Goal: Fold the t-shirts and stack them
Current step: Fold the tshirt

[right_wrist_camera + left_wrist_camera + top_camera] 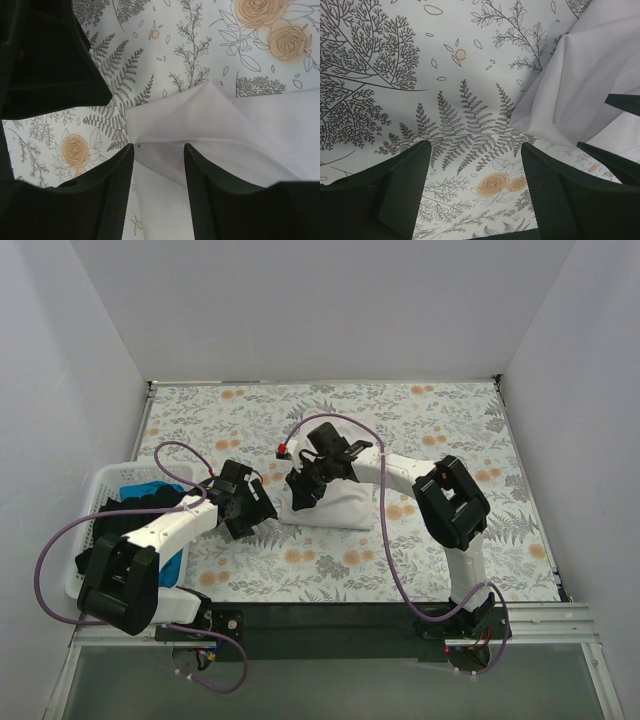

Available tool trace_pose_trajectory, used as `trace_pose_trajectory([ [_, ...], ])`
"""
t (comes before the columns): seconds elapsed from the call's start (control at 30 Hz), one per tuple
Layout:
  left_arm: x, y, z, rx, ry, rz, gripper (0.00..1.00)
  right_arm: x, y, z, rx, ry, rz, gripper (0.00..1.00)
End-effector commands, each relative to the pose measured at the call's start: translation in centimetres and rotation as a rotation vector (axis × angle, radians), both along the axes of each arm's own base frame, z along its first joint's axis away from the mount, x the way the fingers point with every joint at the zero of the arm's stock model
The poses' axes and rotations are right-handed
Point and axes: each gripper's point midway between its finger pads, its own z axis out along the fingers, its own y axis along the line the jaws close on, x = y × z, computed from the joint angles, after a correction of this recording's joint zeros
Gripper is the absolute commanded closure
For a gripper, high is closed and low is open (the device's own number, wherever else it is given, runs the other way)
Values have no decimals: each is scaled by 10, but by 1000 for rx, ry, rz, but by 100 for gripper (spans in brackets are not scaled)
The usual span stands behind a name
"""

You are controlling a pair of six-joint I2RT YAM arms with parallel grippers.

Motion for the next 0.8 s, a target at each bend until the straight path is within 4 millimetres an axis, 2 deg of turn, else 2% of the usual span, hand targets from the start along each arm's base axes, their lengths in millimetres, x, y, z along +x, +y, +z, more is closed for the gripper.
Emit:
trace_pose_trajectory([
  [0.0, 1, 3, 3, 8, -17, 6, 29, -8, 16, 21, 67, 4, 69, 49],
  [0.37, 0, 3, 1, 9, -16, 5, 29, -16, 18, 18, 67, 33, 80, 50],
  [0.5, 0, 3, 2, 7, -19, 4, 29, -15, 19, 9, 50, 42, 75, 56],
  [0.6, 2, 2, 4, 2, -25, -2, 28, -12, 20, 4, 39, 44, 67, 67],
  [0.63, 2, 1, 4, 2, -27, -2, 28, -10, 21, 3, 36, 38, 64, 75],
  [0.7, 3, 0, 5, -3, -28, -5, 29, -2, 22, 6, 33, 9, 48, 86],
  [0.73, 4, -1, 6, -9, -34, -11, 28, 2, 23, 9, 34, -6, 42, 96],
  [0.77, 4, -4, 5, -19, -27, -18, 29, 10, 25, 16, 43, -33, 33, 99],
])
